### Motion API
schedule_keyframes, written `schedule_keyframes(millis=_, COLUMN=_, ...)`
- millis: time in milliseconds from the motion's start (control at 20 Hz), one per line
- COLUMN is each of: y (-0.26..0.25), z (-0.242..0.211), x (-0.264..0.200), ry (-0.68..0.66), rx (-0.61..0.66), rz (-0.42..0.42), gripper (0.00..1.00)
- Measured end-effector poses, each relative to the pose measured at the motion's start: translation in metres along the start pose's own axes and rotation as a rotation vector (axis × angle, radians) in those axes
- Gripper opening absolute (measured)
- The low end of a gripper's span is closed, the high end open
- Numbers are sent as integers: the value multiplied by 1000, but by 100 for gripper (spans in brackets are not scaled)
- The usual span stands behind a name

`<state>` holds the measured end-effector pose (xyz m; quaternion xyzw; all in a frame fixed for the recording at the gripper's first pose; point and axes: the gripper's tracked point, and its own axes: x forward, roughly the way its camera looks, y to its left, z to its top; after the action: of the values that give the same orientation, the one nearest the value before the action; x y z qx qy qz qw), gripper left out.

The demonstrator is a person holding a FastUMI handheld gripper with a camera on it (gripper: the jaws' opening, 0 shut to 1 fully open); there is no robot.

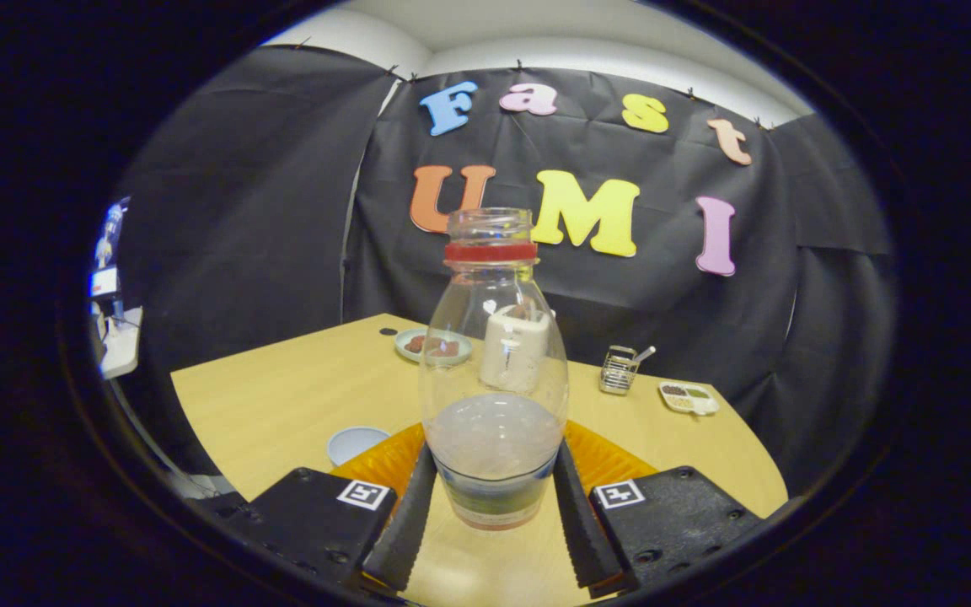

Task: Take the bottle from table, then pour the juice into the cup, finally place the bottle on the coaster

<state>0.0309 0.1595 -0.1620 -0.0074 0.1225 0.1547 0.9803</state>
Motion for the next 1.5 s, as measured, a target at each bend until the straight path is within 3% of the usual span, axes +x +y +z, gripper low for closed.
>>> schedule_keyframes(millis=250, y=-4, z=28, x=12, ry=-68, rx=62, rz=14, gripper=74)
schedule_keyframes(millis=550, y=-34, z=40, x=78, ry=-75, rx=34, rz=-3, gripper=74)
schedule_keyframes(millis=950, y=-46, z=11, x=162, ry=-41, rx=45, rz=15, gripper=75)
schedule_keyframes(millis=1500, y=-48, z=-38, x=195, ry=38, rx=61, rz=21, gripper=77)
